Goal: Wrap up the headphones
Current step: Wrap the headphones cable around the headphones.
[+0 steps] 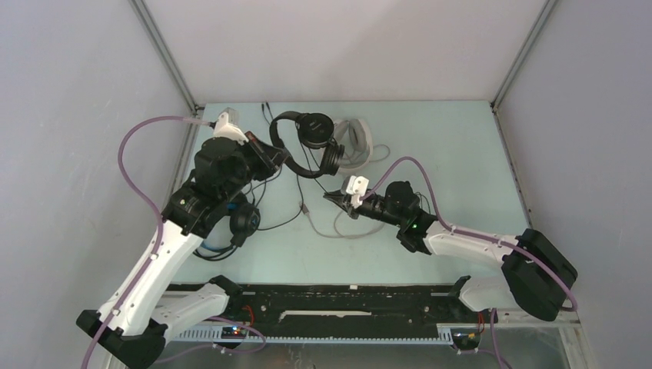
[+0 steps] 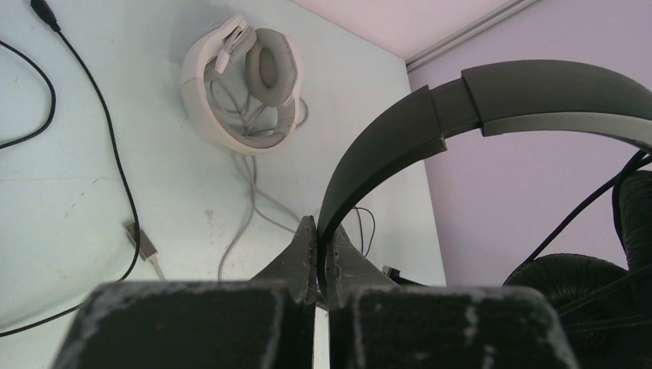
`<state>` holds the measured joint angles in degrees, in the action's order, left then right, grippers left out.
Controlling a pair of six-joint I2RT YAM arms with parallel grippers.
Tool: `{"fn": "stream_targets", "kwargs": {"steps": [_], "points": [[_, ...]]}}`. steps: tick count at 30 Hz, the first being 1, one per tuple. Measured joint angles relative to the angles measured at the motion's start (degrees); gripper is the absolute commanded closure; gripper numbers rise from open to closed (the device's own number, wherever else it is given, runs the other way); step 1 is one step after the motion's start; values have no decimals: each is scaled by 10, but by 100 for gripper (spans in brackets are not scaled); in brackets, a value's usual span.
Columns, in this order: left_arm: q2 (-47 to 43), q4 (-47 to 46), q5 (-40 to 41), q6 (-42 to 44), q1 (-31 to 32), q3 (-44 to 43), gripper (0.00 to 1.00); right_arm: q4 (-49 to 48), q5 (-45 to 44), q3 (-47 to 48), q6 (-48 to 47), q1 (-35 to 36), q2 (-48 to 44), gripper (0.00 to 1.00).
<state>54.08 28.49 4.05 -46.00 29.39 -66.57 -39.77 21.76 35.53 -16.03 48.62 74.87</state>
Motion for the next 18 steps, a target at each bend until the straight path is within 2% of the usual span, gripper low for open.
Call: {"fn": "stream_targets", "kwargs": {"steps": [10,18], "points": [[0,-6,-15,1,-40,0,100,0,-12,0,30,-3,4,100],[-8,11,-15,25,-77,0,100,24,-16,-1,59,-31,-35,100]]}}
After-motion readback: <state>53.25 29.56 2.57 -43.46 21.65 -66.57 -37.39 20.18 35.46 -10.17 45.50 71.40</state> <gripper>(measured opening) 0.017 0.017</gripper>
